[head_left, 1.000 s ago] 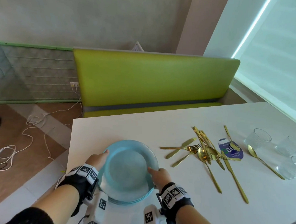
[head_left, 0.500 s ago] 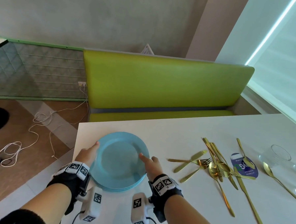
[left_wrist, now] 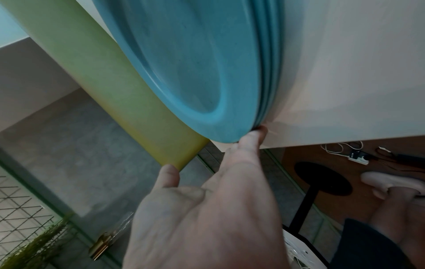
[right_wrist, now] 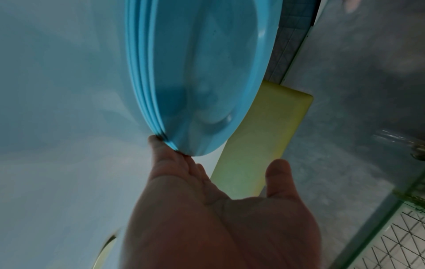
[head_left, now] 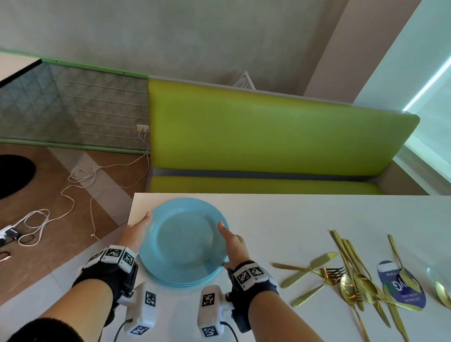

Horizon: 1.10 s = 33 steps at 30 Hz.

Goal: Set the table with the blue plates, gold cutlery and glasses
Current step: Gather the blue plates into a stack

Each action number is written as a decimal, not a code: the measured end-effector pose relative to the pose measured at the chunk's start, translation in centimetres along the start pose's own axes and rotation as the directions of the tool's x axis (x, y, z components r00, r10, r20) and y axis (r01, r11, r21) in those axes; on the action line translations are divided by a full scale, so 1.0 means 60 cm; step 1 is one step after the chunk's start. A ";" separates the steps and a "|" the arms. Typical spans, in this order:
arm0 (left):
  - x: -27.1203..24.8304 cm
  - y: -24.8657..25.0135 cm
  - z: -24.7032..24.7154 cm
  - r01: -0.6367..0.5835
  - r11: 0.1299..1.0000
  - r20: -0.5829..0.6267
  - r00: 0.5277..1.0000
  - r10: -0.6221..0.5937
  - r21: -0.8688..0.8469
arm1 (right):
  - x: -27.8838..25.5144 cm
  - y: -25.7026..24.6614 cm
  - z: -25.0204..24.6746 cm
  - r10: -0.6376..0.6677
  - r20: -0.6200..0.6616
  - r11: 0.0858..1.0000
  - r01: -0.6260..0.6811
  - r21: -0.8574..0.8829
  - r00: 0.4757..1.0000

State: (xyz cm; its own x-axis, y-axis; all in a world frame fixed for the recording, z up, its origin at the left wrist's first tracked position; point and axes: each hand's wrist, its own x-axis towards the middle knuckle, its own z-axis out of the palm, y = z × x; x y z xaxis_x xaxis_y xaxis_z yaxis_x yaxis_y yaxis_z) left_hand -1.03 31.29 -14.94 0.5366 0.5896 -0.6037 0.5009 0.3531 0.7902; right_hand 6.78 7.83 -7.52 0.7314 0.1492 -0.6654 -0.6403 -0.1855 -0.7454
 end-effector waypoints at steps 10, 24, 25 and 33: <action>-0.017 0.022 0.003 -0.017 0.998 -0.010 1.000 0.016 -0.061 | 0.024 -0.005 0.014 0.024 0.010 0.999 -0.024 0.026 1.000; -0.096 0.068 0.028 -0.058 0.964 -0.099 0.991 0.086 0.258 | -0.027 -0.005 -0.025 -0.020 -0.007 0.989 0.019 -0.150 1.000; -0.108 0.080 0.035 -0.082 0.953 -0.115 0.986 0.120 0.293 | -0.038 -0.011 -0.039 -0.027 -0.014 0.985 0.025 -0.168 1.000; -0.209 0.145 0.178 -0.241 0.859 -0.022 0.960 0.281 0.451 | -0.145 -0.045 -0.238 -0.085 -0.208 0.931 0.003 -0.366 0.974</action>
State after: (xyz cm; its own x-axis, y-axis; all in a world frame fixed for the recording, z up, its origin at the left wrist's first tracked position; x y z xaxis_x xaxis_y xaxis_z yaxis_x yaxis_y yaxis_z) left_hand 3.87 19.21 -1.67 0.6408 0.6807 -0.3550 0.6070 -0.1661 0.7771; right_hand 5.50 -6.85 0.84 0.8158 -0.0410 -0.5768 -0.5080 -0.5276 -0.6809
